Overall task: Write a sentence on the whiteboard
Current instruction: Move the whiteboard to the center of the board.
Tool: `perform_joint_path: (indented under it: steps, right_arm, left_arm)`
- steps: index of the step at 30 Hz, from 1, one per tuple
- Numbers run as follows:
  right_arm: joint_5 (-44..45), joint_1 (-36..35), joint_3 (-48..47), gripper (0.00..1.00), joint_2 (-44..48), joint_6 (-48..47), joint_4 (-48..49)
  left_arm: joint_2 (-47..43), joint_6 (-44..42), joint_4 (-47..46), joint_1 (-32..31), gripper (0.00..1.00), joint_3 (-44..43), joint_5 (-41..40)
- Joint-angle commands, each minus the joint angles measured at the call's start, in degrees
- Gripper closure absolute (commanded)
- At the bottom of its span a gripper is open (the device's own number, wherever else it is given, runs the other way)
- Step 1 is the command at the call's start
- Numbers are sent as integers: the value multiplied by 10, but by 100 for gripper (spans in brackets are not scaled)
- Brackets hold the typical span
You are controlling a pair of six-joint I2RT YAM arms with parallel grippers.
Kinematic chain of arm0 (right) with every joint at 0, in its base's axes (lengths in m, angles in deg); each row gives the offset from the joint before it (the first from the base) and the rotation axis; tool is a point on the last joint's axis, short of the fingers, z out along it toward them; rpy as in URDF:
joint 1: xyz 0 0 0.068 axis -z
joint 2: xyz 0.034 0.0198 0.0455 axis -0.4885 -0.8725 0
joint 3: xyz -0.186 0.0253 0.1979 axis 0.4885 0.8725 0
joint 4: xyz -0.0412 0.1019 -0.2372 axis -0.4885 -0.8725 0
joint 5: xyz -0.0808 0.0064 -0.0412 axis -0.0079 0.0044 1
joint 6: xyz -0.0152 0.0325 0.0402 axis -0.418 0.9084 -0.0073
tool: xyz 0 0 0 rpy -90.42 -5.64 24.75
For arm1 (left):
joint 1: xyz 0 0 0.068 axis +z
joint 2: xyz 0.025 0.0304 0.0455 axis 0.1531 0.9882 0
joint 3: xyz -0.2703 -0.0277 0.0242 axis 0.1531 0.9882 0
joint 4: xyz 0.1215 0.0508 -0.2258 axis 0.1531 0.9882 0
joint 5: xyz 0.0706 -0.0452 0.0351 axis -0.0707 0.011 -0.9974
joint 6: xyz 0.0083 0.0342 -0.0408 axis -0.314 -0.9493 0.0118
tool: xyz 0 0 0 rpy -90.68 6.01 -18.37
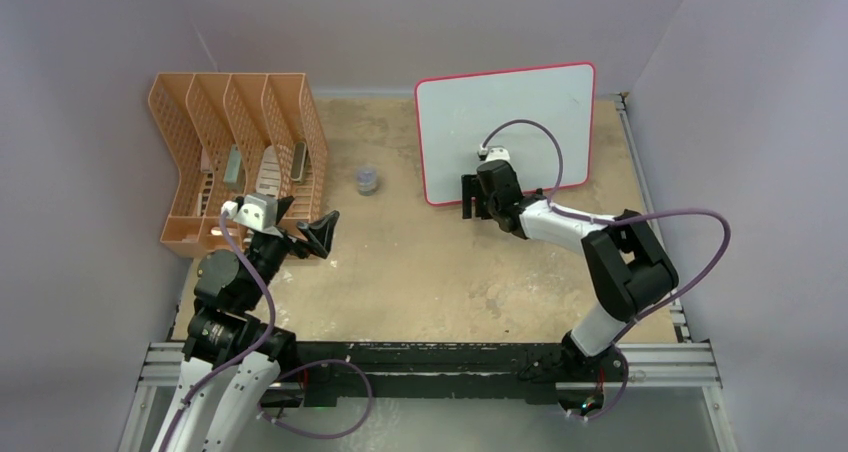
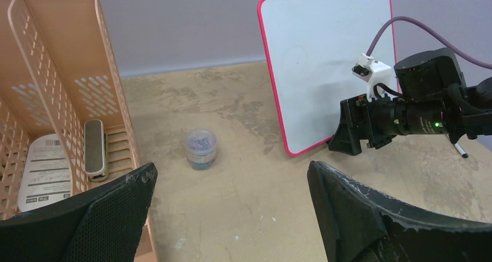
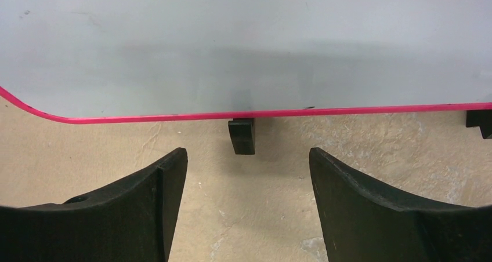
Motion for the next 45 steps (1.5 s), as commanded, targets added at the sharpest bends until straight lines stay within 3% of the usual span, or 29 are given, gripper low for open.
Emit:
perform_joint_path:
  steps: [1, 27, 37, 39, 45]
  right_arm:
    - [-22, -3, -6, 22, 15, 2, 10]
    - [22, -3, -35, 22, -34, 2, 48]
    - [-21, -3, 46, 22, 62, 2, 105]
    - [-24, -3, 64, 3, 90, 73, 114]
    - [-7, -3, 131, 1, 185, 83, 152]
  left_arm:
    - [-2, -7, -27, 3, 0, -15, 8]
    - [1, -10, -30, 3, 0, -14, 8]
    - [1, -10, -27, 3, 0, -15, 4]
    - [1, -10, -27, 3, 0, -15, 3]
    - [0, -9, -24, 3, 0, -16, 0]
